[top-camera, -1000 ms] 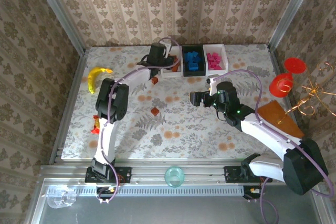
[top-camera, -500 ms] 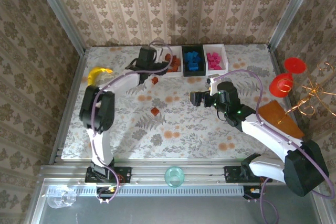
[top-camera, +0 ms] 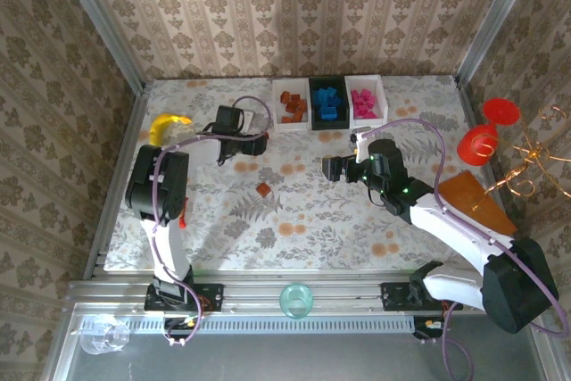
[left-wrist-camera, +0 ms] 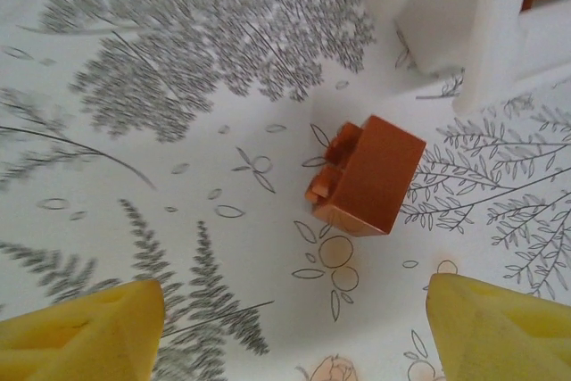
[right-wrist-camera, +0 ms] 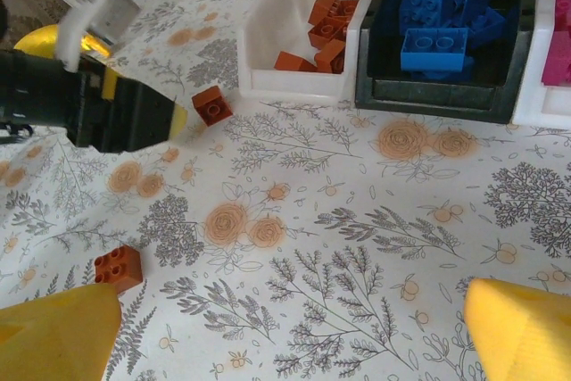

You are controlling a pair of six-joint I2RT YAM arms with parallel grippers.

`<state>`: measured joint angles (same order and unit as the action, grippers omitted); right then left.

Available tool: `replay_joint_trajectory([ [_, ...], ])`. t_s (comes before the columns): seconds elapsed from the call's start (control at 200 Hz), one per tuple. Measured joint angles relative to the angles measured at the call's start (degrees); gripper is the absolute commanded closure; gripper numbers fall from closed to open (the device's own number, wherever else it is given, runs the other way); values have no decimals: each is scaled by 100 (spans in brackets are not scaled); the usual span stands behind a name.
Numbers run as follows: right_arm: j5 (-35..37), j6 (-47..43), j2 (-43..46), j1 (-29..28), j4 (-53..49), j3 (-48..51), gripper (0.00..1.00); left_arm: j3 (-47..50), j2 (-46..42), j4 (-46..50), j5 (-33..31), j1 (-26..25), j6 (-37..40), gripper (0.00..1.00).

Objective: Sort the legos into containers by color
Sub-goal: Pick up the lego from the top-center of the table.

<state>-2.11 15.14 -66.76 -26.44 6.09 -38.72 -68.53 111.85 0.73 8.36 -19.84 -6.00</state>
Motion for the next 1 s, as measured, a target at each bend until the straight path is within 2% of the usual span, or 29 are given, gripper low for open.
replay_joint_trajectory([
  [0.11,22,0,0,0,-2,0,0,-197,236,11,133,-11,2,22],
  [0.36,33,0,0,0,-4,0,0,-990,745,122,212,-11,-4,39],
  [0.59,35,0,-26,-2,-4,0,0,-1419,1047,466,302,-13,0,40],
  [1.0,37,0,-48,-9,-26,0,0,-2039,1421,1023,269,-37,-199,64],
])
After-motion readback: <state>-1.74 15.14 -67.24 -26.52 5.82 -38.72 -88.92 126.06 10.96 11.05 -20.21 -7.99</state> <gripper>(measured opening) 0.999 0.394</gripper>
